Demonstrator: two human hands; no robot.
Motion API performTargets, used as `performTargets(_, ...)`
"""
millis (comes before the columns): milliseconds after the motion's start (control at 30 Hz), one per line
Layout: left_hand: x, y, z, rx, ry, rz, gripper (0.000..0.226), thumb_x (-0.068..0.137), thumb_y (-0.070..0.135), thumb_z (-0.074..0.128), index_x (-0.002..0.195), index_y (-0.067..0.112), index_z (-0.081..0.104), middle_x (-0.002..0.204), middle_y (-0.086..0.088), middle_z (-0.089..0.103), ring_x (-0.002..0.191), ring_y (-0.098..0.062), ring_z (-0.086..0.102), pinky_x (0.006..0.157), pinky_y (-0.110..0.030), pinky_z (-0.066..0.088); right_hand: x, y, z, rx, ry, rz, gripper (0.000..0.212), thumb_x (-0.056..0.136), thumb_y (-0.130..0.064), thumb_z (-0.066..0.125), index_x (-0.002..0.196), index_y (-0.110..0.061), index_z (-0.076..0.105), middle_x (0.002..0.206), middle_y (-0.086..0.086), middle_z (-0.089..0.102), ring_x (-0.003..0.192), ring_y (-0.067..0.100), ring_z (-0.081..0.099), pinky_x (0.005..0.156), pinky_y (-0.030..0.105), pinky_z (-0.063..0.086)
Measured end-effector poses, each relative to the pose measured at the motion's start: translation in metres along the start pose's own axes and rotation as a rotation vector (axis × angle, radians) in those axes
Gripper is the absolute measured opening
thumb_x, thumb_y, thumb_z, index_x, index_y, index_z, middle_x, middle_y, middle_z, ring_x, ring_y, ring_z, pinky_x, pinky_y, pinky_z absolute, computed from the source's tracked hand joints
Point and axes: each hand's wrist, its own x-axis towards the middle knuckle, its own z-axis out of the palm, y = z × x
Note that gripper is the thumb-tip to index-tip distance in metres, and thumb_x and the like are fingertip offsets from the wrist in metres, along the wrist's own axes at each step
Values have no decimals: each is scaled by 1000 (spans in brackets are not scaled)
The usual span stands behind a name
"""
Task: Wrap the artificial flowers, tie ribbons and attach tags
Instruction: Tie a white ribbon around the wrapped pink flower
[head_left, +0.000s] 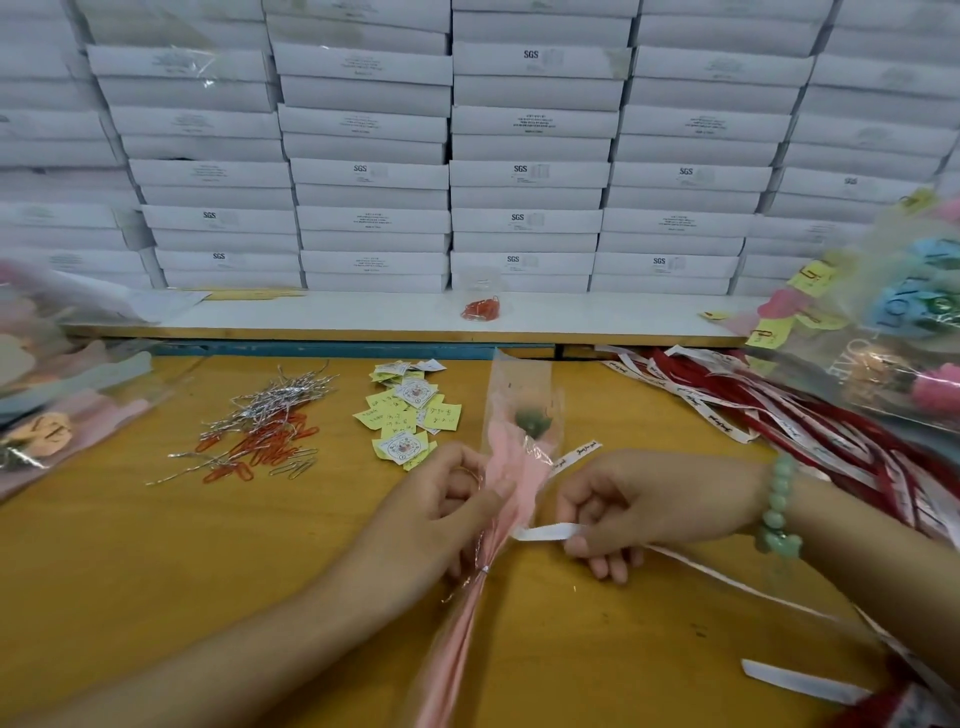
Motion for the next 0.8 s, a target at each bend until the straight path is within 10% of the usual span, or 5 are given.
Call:
performTargets(333,5,29,-34,917,-202,-46,20,91,47,57,78,33,59,65,9,51,58,-5,46,54,-23,34,-1,8,-6,100,-72,39,15,99,-19,52,90,-11,60,68,-7,65,58,2,62,57,14,46)
performTargets(533,5,55,-65,987,-483,-155,60,57,84,41,81,38,70,81,5,61,75,-12,56,64,-33,44,-6,5,-9,86,-153,78,19,101,-17,46,91,-12,61,74,-2,65,62,4,63,60,16,48)
performTargets(667,4,62,-81,908,-472,-131,29,68,73,59,65,46,69,77,5,62,79,-10,59,74,-28,45,-14,2,-15,82,-262,98,22,102,-19,44,96,-8,62,78,2,66,67,8,65,66,20,51)
performTargets(800,2,64,-80,613,-310,15,24,73,47,77,53,43,65,91,-11,72,94,-30,66,90,-53,50,-22,-1,-22,115,-337,56,22,103,-19,43,101,-6,61,79,3,65,67,10,63,70,22,53)
